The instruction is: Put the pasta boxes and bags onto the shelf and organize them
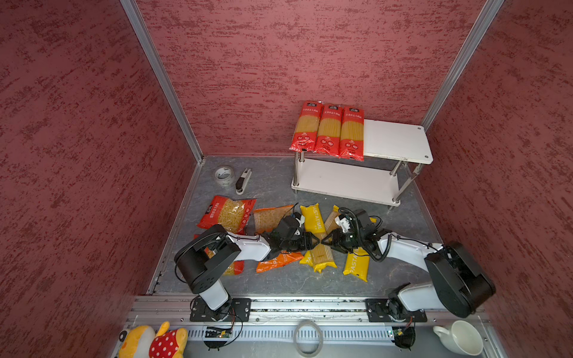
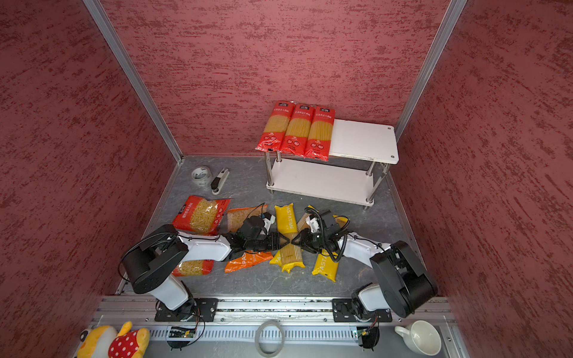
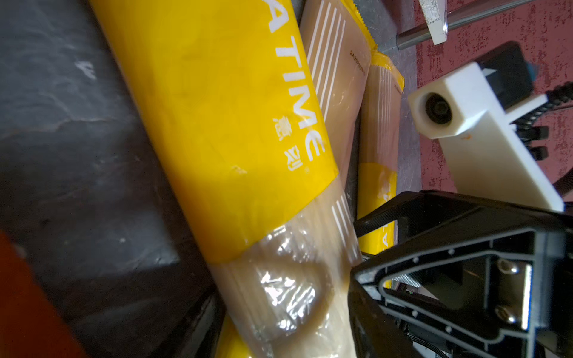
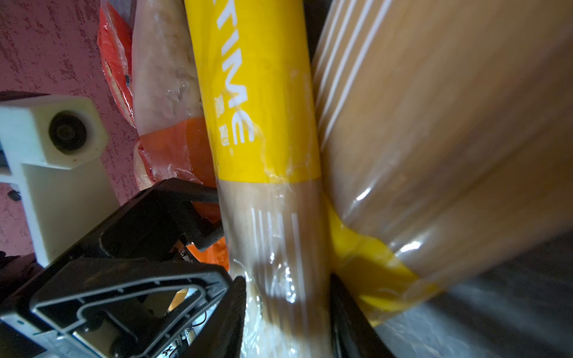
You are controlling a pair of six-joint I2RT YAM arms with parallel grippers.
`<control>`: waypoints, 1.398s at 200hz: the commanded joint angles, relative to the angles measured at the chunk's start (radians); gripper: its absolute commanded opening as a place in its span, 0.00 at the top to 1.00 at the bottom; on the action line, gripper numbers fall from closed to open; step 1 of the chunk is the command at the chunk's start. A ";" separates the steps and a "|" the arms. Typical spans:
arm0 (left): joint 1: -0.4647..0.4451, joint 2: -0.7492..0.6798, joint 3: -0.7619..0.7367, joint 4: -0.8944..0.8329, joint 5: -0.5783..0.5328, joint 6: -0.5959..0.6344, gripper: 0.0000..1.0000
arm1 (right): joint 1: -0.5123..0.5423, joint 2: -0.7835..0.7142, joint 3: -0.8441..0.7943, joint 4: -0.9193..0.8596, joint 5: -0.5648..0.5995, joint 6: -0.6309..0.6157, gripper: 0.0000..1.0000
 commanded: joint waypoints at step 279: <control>0.112 -0.371 -0.167 0.067 0.011 -0.034 0.34 | 0.091 -0.193 -0.115 0.472 0.052 0.127 1.00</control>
